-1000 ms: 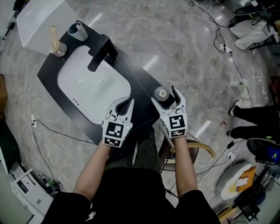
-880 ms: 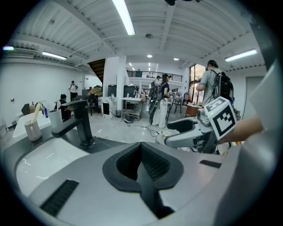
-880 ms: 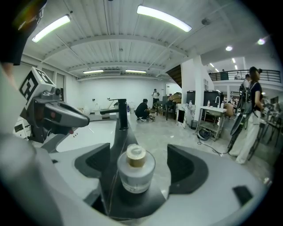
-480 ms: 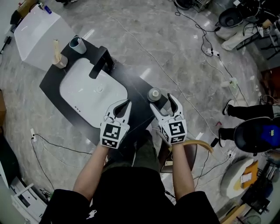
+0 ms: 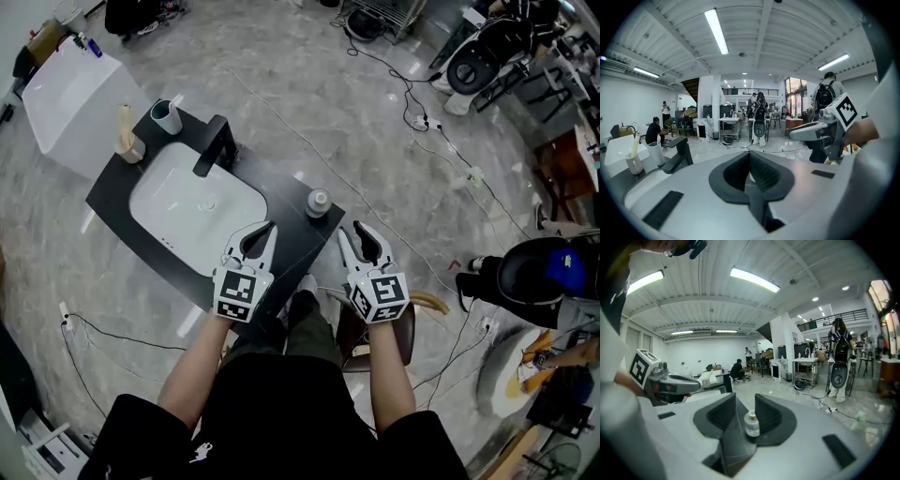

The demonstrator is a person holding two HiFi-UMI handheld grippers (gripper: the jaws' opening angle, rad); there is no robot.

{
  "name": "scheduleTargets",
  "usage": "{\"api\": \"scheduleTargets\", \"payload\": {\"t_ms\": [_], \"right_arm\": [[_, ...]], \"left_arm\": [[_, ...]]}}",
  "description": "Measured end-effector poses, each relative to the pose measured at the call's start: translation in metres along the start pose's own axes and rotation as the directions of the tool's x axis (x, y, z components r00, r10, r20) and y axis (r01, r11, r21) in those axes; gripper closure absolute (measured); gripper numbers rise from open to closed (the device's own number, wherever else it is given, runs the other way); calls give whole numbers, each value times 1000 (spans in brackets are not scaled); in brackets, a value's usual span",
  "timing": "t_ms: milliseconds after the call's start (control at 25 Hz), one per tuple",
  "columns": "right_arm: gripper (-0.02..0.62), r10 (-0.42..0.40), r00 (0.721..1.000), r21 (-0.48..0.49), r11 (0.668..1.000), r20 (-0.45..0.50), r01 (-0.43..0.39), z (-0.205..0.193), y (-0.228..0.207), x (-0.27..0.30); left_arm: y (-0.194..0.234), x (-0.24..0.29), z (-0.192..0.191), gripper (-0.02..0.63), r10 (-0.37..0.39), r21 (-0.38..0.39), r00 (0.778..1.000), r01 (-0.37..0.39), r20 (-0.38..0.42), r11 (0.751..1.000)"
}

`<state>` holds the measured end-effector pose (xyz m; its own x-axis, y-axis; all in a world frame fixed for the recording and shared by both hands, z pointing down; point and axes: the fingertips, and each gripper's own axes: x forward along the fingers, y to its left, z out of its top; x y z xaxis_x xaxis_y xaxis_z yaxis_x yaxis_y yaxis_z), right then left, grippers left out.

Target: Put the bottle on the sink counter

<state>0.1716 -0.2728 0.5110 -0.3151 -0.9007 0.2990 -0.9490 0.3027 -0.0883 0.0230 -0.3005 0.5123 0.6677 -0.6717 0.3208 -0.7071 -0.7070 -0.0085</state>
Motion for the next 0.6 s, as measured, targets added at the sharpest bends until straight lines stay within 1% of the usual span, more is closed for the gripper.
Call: {"api": "scheduleTargets", "payload": {"t_ms": [200,360,440,600], "right_arm": [[532,-39,998,31,999,52,37,23,11,-45],[588,-45,996,37,998,71,42,29,14,-65],[594,-46,997,41,998,69,43,30,15,-76],[594,-54,997,20,998,54,53,30,14,-104]], "left_arm": [[-20,-26,14,604,-25,-1,999,25,28,1000],[-29,-36,26,604,-22,1,998,21,64,1000],[-37,-43,33,604,-18,-1,997,18,73,1000],[-61,-55,44,604,-21,18,996,19,88,1000]]}}
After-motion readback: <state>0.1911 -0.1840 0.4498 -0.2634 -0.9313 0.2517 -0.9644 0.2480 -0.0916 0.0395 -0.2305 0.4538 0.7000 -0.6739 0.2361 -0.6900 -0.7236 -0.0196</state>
